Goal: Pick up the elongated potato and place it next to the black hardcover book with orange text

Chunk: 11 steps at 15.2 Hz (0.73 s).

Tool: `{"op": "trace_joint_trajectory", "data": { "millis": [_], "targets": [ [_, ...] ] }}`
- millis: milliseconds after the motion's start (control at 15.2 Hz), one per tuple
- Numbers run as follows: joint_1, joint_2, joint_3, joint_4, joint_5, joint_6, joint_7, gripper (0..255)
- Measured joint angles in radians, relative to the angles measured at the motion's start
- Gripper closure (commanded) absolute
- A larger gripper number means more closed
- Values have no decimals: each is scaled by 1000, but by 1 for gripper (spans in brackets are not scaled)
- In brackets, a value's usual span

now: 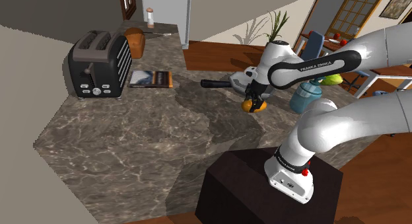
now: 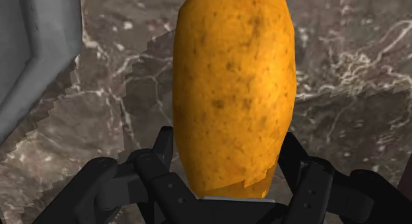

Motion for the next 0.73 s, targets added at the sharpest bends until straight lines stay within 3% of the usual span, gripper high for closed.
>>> {"op": "trace_joint_trajectory", "data": {
  "millis": [726],
  "targets": [
    [12,-104,56,70,54,-170,-5,255]
  ]
}}
